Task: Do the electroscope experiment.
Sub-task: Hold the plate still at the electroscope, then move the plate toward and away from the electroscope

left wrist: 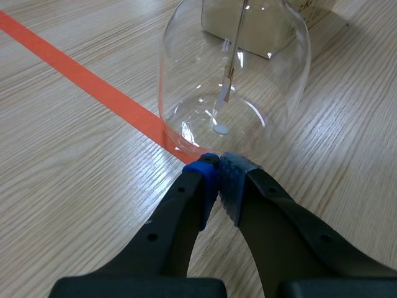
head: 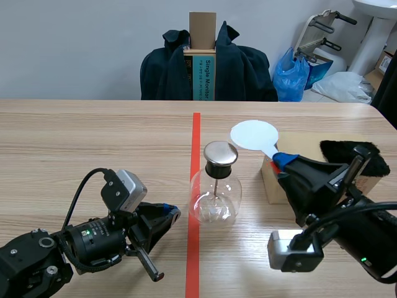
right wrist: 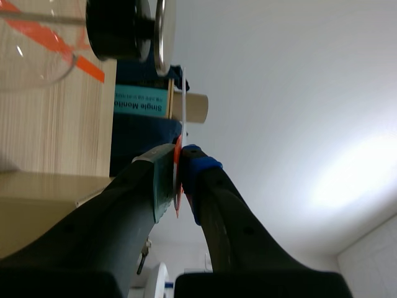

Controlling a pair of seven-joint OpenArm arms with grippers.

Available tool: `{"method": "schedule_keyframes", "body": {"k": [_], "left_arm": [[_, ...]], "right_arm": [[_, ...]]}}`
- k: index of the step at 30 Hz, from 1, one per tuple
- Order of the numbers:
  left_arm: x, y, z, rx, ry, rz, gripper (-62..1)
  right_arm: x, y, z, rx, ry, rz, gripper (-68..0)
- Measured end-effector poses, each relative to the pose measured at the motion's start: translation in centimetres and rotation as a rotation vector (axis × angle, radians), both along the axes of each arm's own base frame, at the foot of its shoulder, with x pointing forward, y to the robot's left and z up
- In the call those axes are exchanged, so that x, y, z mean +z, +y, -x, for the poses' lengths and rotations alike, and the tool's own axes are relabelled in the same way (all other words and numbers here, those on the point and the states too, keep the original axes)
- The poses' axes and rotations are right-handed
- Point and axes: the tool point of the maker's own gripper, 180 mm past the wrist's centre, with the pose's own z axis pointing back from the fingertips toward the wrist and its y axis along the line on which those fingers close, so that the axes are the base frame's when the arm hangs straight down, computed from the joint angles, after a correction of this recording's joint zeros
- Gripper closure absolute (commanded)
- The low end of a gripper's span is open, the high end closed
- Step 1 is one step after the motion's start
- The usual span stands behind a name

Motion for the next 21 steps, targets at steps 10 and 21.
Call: {"method": "schedule_keyframes", "body": {"k": [10, 21], "left_arm": [[0.0, 0.0, 0.0, 0.0, 0.0, 0.0, -1.7], [0.0, 0.0, 0.0, 0.0, 0.0, 0.0, -1.7]], "right_arm": [[0.4, -3.2, -1.9, -0.209, -0.015, -0.014, -0.8], [0.4, -3.1, -1.9, -0.201, -0.015, -0.015, -0.8]]}}
